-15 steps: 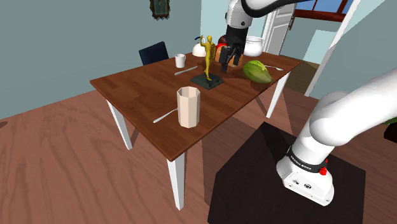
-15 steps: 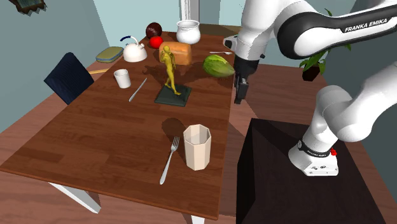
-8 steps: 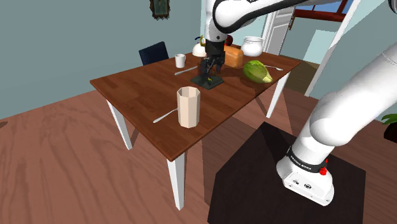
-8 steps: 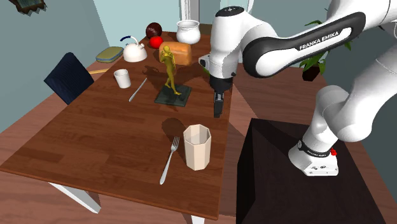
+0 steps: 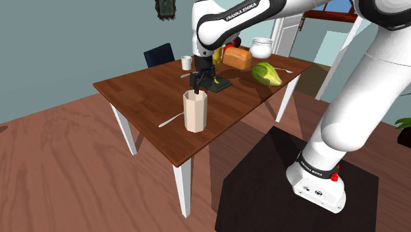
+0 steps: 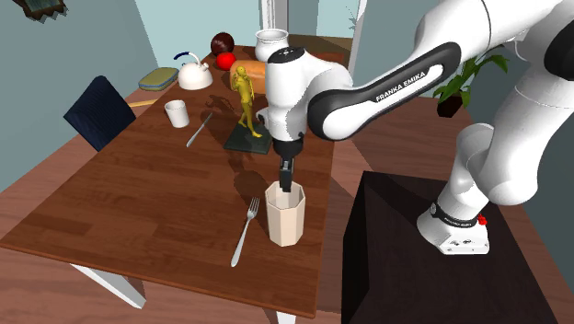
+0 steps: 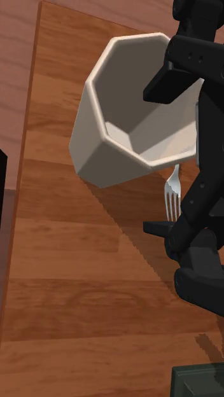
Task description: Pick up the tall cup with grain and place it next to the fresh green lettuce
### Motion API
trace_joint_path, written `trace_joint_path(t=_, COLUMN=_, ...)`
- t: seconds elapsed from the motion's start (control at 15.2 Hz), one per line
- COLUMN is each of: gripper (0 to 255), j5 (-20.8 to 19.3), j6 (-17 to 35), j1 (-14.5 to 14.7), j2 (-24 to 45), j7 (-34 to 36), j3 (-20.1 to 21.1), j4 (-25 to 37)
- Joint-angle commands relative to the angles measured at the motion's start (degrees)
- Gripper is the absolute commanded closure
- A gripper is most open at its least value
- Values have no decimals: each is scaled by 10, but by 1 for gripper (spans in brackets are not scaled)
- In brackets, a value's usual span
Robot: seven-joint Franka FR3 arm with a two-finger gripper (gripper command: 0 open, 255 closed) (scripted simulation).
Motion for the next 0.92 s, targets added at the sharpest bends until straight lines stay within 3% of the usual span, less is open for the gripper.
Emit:
trace_joint_path(t=0.0, gripper=0, j5=-1, j6=14, j1=0, j2=12, j7=1, j3=0, j4=-2)
trace_joint_path(t=0.33, gripper=0, j5=-4, j6=56, j1=0, j2=29, j7=3, j3=0, j4=-27)
trace_joint_path(t=0.86, gripper=0, j5=-4, j6=56, j1=0, j2=29, j7=3, j3=0, j4=-27)
